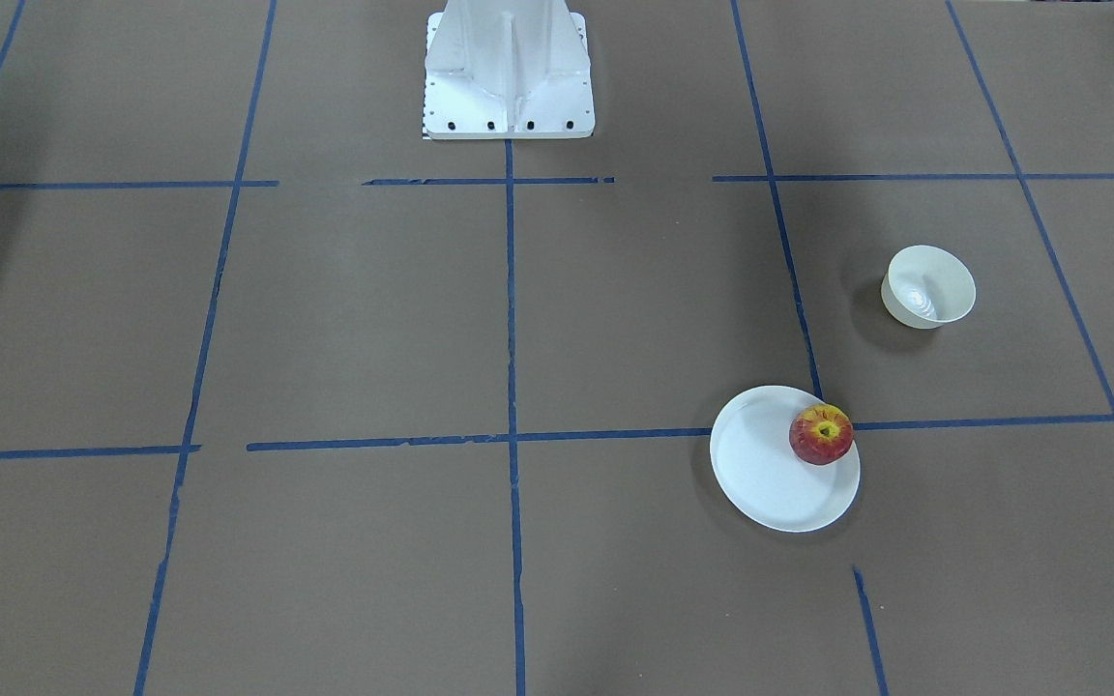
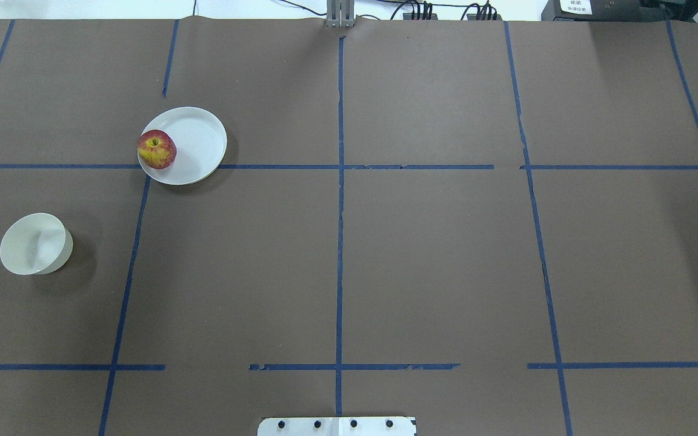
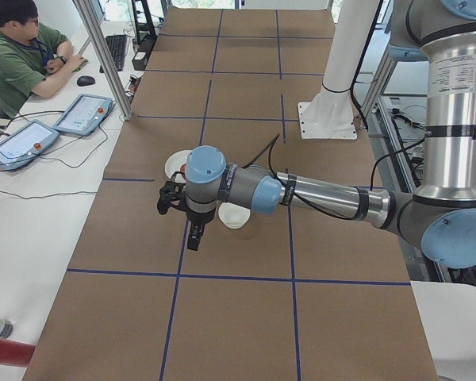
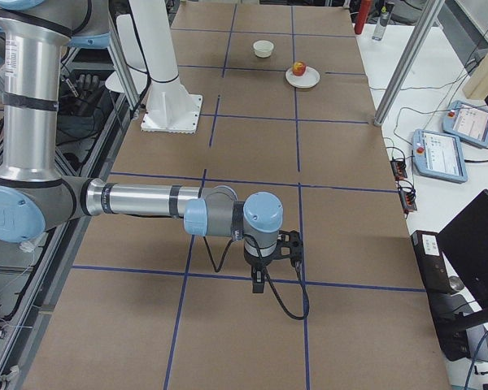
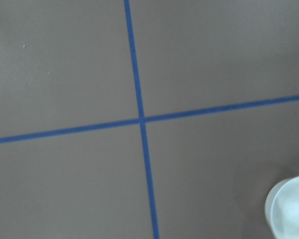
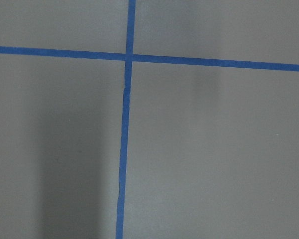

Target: Move apple from plate to bowl

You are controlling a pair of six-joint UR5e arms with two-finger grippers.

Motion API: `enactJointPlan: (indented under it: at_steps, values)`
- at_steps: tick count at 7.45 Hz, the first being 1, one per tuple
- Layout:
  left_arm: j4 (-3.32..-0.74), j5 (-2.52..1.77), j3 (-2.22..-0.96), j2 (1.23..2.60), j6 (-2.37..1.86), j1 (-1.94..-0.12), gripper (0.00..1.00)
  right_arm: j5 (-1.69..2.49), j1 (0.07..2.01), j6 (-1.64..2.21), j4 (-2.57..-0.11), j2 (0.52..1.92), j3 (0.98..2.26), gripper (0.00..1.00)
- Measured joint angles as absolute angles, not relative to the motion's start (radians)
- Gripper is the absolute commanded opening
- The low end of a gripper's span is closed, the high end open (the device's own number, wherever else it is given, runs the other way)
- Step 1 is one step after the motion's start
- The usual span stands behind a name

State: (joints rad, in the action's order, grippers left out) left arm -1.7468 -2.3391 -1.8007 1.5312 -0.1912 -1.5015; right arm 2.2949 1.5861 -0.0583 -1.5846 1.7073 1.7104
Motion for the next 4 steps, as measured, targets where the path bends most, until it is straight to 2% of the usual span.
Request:
enactJointPlan:
  at_steps: [2,4]
  values:
    - [-1.816,-2.272,-1.762,1.648,-0.439,-1.358,1.00,2.295,1.586,-0.058,-1.585,1.707,1.710,1.00]
    - [-1.827,-2.215,-1.643,1.843,-0.656,-1.191,1.00,2.295,1.586,-0.058,-1.585,1.707,1.710,1.00]
